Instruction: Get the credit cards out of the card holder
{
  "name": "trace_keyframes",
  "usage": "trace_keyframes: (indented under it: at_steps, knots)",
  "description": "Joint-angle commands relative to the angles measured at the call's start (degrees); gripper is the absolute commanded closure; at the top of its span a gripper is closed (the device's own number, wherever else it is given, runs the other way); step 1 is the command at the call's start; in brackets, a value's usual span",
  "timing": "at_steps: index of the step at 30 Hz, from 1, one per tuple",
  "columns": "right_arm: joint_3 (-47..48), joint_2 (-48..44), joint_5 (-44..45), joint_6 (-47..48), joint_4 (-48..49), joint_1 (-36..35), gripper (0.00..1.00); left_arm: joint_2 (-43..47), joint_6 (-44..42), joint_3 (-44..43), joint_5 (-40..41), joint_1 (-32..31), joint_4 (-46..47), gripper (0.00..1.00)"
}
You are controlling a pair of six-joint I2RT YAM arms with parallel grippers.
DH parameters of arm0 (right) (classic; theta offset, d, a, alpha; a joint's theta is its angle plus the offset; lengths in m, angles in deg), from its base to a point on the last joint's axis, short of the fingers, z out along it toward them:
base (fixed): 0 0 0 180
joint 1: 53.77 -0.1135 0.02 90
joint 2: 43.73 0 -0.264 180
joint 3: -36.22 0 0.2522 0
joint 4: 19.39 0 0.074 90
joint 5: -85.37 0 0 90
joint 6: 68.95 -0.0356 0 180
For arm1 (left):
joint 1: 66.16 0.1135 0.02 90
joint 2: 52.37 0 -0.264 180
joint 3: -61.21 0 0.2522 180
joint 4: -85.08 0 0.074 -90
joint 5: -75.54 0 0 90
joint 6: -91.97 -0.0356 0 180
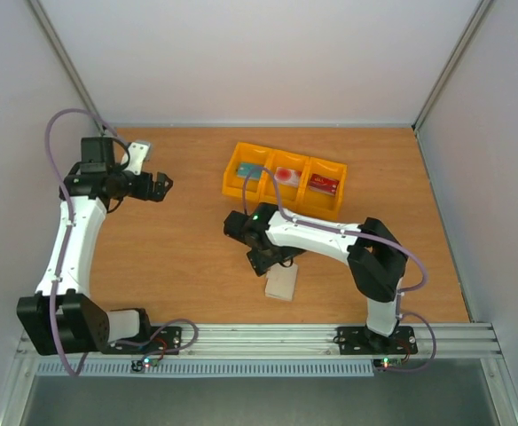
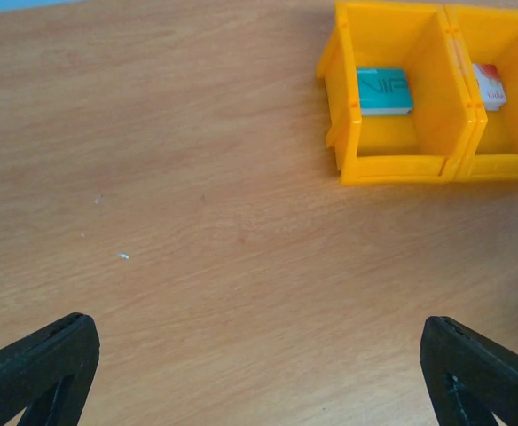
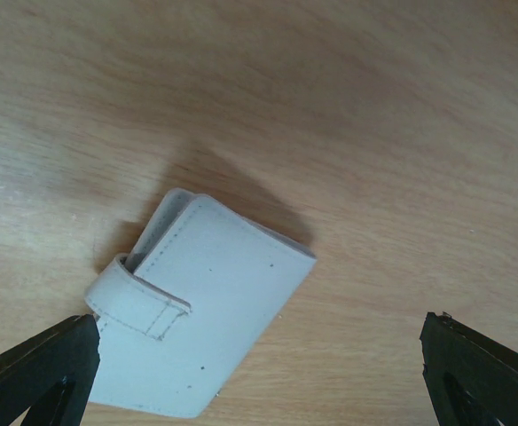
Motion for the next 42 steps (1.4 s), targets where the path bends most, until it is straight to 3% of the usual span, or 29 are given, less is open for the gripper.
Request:
trace_keyframes:
  at_steps: [1, 11, 14, 22, 25, 36, 42]
  knots:
    - [-0.3, 4.3, -0.3, -2.2, 0.6, -0.9, 0.0, -1.9, 1.0, 0.9, -2.2, 0.1, -1.2, 0.0]
    - [-2.8, 11.1, -4.6, -2.1, 5.0, -0.9, 0.0, -2.0, 1.5, 2.8, -4.7, 0.1, -0.6, 0.0]
    - [-5.9, 10.6, -6.2, -2.1, 6.7, -0.9, 0.09, -2.0, 1.4, 2.8, -4.7, 0.1, -0.8, 0.0]
    - [-7.9, 9.3, -9.0, -1.2, 9.5, -0.9, 0.63, -1.8, 1.5, 2.5, -5.0, 0.1, -1.5, 0.0]
    - [-8.5, 7.4, -7.6, -1.2, 10.0, -0.9, 0.96, -1.7, 1.5, 2.4, -4.7, 0.1, -1.7, 0.0]
    - [-7.3, -4.1, -7.1, 6.4, 12.9, -0.9, 0.99, -1.7, 0.7, 1.7, -5.2, 0.1, -3.1, 0.0]
    - [-7.9, -20.0, -19.7, 19.9, 26.6, 0.1, 0.99, -3.3, -0.7, -3.2, -14.2, 0.1, -9.0, 0.0]
